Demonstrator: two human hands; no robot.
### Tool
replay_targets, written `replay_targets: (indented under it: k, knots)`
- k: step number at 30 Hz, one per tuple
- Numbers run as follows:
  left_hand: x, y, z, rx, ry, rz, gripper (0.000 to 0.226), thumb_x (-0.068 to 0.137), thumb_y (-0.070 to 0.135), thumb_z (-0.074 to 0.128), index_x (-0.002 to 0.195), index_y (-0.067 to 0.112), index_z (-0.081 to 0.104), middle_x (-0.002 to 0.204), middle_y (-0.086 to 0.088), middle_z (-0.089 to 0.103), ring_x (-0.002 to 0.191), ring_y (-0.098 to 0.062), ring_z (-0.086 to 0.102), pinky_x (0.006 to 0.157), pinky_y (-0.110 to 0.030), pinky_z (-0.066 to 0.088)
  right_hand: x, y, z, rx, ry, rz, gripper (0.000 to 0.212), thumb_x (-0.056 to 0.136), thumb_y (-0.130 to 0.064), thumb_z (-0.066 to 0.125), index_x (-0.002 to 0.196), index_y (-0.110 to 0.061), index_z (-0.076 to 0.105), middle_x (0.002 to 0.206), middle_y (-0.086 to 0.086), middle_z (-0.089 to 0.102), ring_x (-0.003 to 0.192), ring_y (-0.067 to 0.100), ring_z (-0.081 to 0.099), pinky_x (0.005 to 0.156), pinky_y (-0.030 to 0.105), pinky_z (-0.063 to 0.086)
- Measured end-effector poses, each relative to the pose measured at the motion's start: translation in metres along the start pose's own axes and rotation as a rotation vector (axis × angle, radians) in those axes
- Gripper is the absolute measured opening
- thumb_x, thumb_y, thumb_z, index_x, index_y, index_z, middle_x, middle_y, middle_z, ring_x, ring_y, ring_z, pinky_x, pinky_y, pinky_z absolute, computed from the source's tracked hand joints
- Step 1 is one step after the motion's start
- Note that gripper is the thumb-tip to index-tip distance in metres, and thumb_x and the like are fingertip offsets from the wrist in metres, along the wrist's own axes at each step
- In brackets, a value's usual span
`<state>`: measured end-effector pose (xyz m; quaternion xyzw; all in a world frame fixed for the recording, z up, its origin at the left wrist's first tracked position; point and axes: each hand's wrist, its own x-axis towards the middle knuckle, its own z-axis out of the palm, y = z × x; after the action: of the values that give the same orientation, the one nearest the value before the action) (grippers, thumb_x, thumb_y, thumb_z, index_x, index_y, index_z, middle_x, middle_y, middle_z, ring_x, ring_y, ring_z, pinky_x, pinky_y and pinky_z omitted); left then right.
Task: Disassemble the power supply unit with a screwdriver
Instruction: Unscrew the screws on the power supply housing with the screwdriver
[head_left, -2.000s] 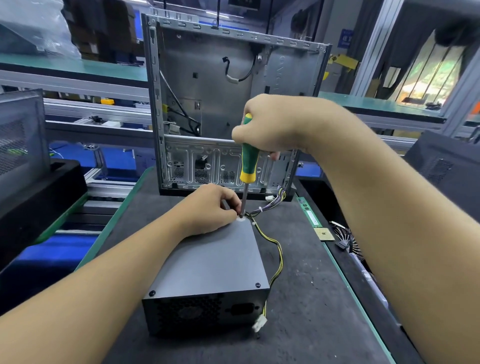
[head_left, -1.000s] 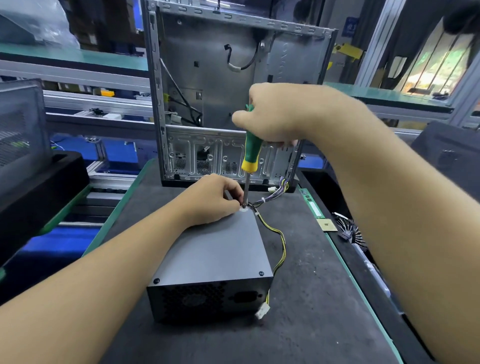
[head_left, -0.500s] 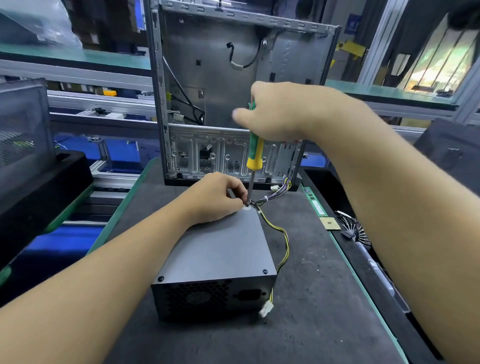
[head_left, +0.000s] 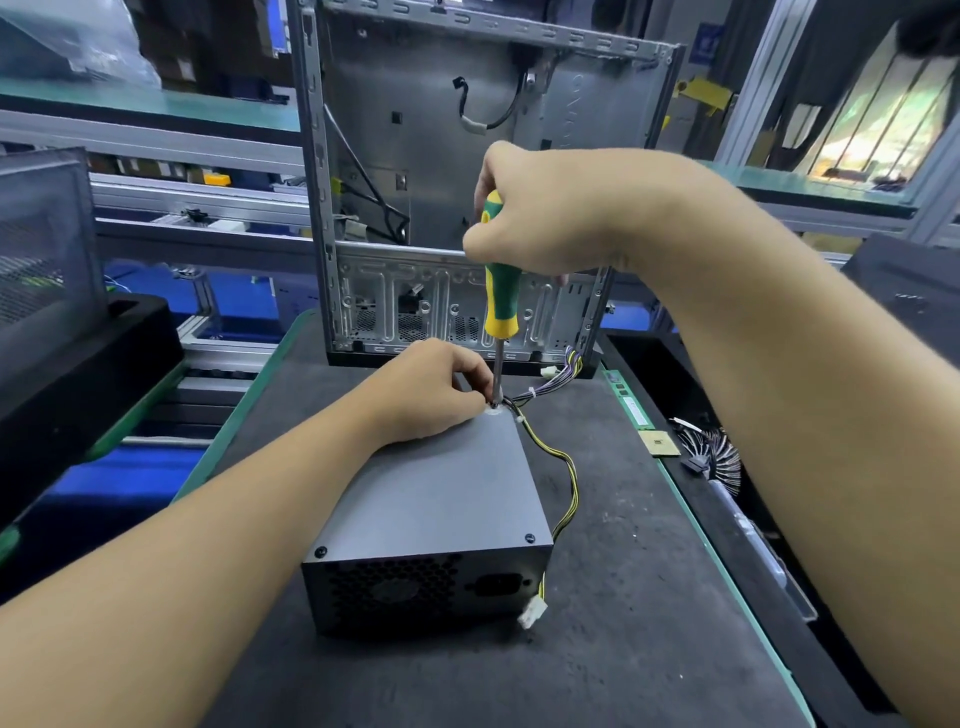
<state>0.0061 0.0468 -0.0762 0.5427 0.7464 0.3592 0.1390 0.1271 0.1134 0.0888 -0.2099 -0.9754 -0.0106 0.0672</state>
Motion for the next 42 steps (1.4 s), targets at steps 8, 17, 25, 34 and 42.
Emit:
replay_targets:
  k: [8, 17, 25, 34, 42]
  knots:
    - [0.002, 0.000, 0.001, 0.000, -0.006, -0.018, 0.025, 0.079, 0.011, 0.057, 0.076, 0.030, 0.074, 0.065, 0.016, 0.067, 0.060, -0.004, 0.055, 0.063, -0.023, 0.046, 0.004, 0.003, 0.007, -0.069, 0.107, 0.098, 0.053, 0.097, -0.063, 0.035, 0.099, -0.011, 0.044, 0.076, 0.002, 0.052, 0.067, 0.025, 0.054, 0.051, 0.031, 0.025]
    - [0.002, -0.002, 0.001, 0.033, 0.007, -0.015, 0.019, 0.079, 0.013, 0.060, 0.076, 0.028, 0.072, 0.069, 0.011, 0.070, 0.061, -0.006, 0.059, 0.064, -0.026, 0.049, 0.003, 0.000, 0.006, 0.098, 0.025, -0.002, 0.027, 0.090, -0.034, 0.046, 0.111, -0.017, 0.046, 0.080, 0.004, 0.068, 0.056, 0.025, 0.065, 0.049, 0.027, 0.037]
    - [0.000, 0.000, 0.000, 0.003, -0.006, 0.018, 0.029, 0.080, 0.009, 0.058, 0.077, 0.033, 0.075, 0.070, 0.017, 0.071, 0.065, -0.012, 0.062, 0.060, -0.015, 0.047, 0.013, 0.002, 0.016, 0.068, 0.152, 0.021, 0.043, 0.098, -0.063, 0.036, 0.099, -0.020, 0.041, 0.084, -0.003, 0.050, 0.076, 0.021, 0.050, 0.059, 0.034, 0.033]
    - [0.003, -0.003, 0.001, 0.022, 0.001, -0.025, 0.018, 0.075, 0.017, 0.058, 0.074, 0.031, 0.070, 0.071, 0.009, 0.070, 0.062, -0.005, 0.058, 0.061, -0.023, 0.047, 0.010, -0.001, 0.016, 0.251, 0.146, -0.027, 0.030, 0.094, -0.025, 0.046, 0.115, -0.004, 0.053, 0.099, 0.013, 0.063, 0.068, 0.022, 0.048, 0.053, 0.029, 0.035]
    - [0.000, 0.000, 0.000, -0.005, -0.004, 0.003, 0.027, 0.079, 0.010, 0.057, 0.078, 0.030, 0.075, 0.070, 0.013, 0.071, 0.066, -0.007, 0.061, 0.069, -0.025, 0.051, 0.016, 0.002, 0.022, 0.101, 0.244, 0.030, 0.033, 0.101, -0.041, 0.045, 0.095, -0.009, 0.048, 0.087, 0.007, 0.053, 0.083, 0.033, 0.052, 0.066, 0.034, 0.038]
